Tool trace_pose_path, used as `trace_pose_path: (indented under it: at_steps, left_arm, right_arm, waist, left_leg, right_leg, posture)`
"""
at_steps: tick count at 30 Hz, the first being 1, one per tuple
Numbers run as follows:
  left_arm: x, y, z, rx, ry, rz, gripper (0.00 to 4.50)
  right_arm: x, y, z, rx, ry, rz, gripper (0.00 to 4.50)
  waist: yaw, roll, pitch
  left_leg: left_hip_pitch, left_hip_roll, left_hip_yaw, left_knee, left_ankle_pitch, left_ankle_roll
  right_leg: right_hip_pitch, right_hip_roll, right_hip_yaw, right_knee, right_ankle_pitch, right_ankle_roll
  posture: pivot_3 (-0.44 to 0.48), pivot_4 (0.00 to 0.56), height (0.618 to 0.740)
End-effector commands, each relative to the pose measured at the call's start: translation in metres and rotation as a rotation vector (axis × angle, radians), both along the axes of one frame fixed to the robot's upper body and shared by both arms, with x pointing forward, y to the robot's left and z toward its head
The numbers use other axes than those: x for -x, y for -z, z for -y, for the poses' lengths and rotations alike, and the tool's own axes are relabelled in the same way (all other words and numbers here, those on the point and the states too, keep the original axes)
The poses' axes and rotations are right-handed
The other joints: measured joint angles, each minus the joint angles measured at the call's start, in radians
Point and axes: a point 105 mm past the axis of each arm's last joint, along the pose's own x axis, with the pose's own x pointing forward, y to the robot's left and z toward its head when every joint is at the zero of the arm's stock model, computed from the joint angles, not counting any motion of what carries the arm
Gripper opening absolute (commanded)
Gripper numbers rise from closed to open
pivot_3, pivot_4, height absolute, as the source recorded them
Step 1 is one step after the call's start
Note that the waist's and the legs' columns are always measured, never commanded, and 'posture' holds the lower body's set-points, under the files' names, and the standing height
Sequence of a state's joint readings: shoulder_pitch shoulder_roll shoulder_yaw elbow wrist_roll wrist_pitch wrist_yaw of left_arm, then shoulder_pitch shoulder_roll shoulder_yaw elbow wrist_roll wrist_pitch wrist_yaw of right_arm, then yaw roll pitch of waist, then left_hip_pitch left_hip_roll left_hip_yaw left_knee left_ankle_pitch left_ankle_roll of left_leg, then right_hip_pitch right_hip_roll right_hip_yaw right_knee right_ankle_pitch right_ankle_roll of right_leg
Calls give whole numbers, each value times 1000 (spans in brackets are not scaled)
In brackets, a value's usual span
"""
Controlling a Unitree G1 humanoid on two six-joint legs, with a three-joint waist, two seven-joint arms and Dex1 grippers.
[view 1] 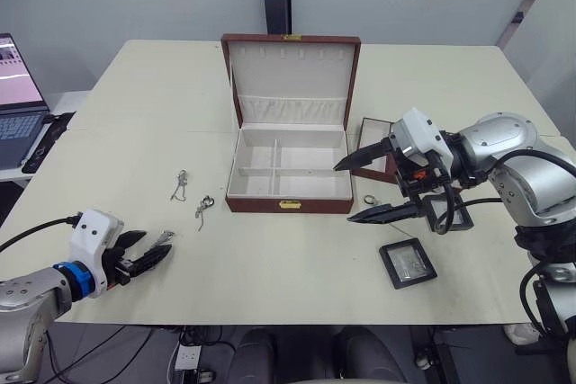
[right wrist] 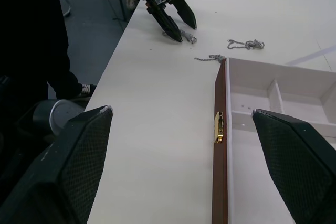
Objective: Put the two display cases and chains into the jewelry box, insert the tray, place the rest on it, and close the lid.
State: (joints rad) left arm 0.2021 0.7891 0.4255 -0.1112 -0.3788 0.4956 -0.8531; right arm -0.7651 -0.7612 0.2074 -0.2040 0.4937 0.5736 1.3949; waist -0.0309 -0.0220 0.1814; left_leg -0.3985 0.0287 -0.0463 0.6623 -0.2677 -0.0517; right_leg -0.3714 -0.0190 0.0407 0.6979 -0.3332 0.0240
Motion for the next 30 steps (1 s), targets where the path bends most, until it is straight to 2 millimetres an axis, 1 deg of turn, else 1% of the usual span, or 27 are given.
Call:
trace_pose_path:
  at_steps: [1,2,5,10,11,12,17,23,25,27,30]
  left_arm:
    - [2,9,-1,-13,-1,-30,2979]
    - [2,9,-1,-12,-2,-30,2778]
    - [3,13,1,1,8,-46,1987]
    - [6,16,4,12,22,-60,592]
    - [7,16,3,12,22,-60,222]
    - [7,16,3,12,22,-60,14]
    - [8,2,-5,38,-6,-18,14]
    - [9,-31,-13,54,-4,58,14]
    - [8,-45,-11,55,22,83,14]
    - [7,-53,-7,59,41,97,14]
    - [0,-73,7,63,111,129,14]
  right_arm:
    - [6,-9,-2,-11,-28,53,4500]
    - [6,-9,-2,-12,-28,53,4500]
    - [6,-9,-1,-11,-27,53,4500]
    - [6,-10,-1,-13,-25,56,4500]
    - [6,-10,-1,-13,-25,57,4500]
    - [6,-10,-1,-13,-24,58,4500]
    - [5,-10,-1,-15,-19,61,4500]
    - [5,-9,0,-18,-9,61,4500]
    - [4,-9,1,-19,-6,60,4500]
    - [4,-9,1,-20,-4,60,4500]
    - [3,-10,1,-27,1,59,4500]
  waist:
    - [0,0,0]
    - [0,0,0]
    - [0,0,0]
    - [0,0,0]
    - [0,0,0]
    - [0,0,0]
    - [0,0,0]
    - [-2,0,0]
    - [-1,0,0]
    - [0,0,0]
    - [2,0,0]
  left_leg:
    - [0,0,0,0,0,0]
    - [0,0,0,0,0,0]
    - [0,0,0,0,0,0]
    - [0,0,0,0,0,0]
    - [0,0,0,0,0,0]
    - [0,0,0,0,0,0]
    - [0,0,0,0,0,0]
    - [0,1,0,0,0,0]
    - [-1,0,-1,0,0,0]
    - [-1,0,-1,0,0,0]
    - [-1,0,-1,0,0,0]
  right_leg:
    - [0,0,0,0,0,0]
    - [0,0,0,0,0,0]
    - [0,0,0,0,0,0]
    - [0,0,0,0,0,0]
    - [0,0,0,0,0,0]
    - [0,0,0,0,0,0]
    - [0,0,0,0,0,0]
    - [0,0,-1,0,0,0]
    - [0,0,-1,0,0,0]
    - [0,0,0,0,0,0]
    - [0,0,-1,0,0,0]
  posture:
    - [0,150,740]
    - [0,150,740]
    - [0,150,740]
    - [0,150,740]
    - [0,150,740]
    - [0,150,740]
    - [0,150,740]
    - [0,150,740]
    - [0,150,740]
    - [0,150,740]
    - [0,150,740]
